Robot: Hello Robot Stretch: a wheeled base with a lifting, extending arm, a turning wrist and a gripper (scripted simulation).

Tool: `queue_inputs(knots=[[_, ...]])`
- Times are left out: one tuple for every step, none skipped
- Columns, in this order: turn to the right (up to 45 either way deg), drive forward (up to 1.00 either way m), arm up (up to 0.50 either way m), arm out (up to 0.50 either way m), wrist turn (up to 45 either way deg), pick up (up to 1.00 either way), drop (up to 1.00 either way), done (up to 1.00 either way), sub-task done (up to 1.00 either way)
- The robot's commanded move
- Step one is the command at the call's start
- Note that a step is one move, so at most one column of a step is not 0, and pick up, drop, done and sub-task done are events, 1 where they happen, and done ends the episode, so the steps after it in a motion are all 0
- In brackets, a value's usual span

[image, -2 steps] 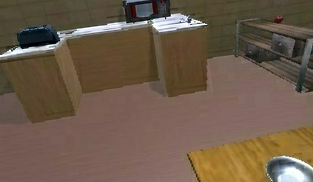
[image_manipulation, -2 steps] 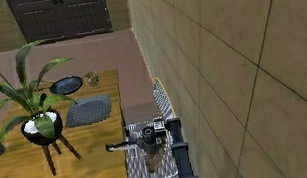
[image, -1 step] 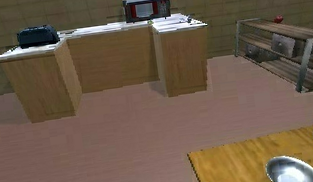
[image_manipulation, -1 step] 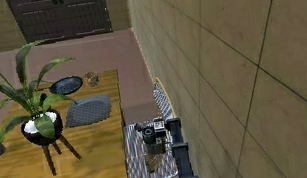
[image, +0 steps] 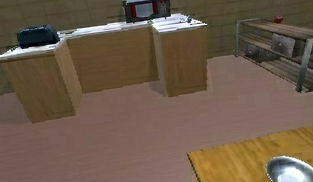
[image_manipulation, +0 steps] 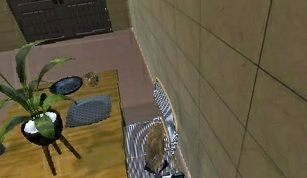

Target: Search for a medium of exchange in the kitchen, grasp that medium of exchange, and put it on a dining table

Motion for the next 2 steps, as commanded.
queue_inputs(knots=[[0.0, 0.00, 0.00, 0.00, 0.0, 1.00, 0.00, 0.00, 0.00], [0.0, 0.00, 0.10, 0.00, 0.0, 0.00, 0.00, 0.00, 0.00]])
